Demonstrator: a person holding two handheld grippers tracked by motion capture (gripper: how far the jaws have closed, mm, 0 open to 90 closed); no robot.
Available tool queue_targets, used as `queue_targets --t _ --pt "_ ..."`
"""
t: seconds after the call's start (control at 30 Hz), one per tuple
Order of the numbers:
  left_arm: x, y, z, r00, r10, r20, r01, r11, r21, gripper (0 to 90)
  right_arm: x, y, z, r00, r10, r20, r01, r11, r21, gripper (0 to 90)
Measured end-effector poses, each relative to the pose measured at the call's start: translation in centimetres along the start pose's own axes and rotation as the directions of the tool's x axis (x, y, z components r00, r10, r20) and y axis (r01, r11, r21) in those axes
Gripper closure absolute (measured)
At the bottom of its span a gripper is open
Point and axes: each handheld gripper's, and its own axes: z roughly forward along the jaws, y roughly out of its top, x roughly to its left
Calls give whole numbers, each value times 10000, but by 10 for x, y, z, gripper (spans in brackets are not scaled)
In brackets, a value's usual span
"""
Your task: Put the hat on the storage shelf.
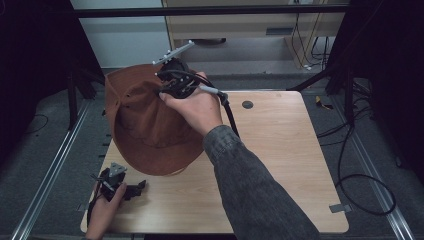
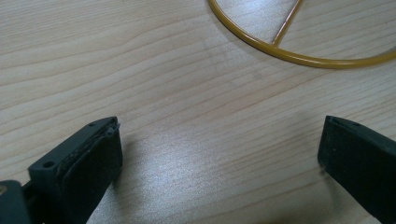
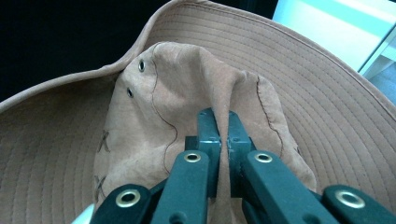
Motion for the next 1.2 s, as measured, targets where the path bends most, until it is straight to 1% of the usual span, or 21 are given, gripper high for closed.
queue_targets --t 0.27,0.3,0.6,0.63,0.67,0.93,1.2 --pt "0 0 0 10000 -16 -7 16 10000 -10 0 0 -1 8 10000 22 -44 -22 9999 157 891" --pt "1 0 -1 9999 103 15 -103 9999 97 0 1 -1 9 10000 23 -54 -22 9998 180 891" --pt "1 0 -1 10000 94 21 -95 9999 92 0 2 2 17 9999 0 -109 3 9994 345 890" --pt "1 0 -1 10000 96 19 -96 9999 94 0 2 2 18 9999 -1 -107 5 9993 370 890" --pt "0 0 0 10000 -10 -4 10 10000 -2 0 1 2 20 9999 9 -102 -5 9992 397 890" --pt "0 0 0 10000 -17 -6 17 10000 -20 0 -4 0 31 9999 121 -63 -116 9977 673 885" --pt "0 0 0 10000 9 0 -9 10000 -1 0 -5 -1 41 9998 177 -121 -166 9963 846 877"
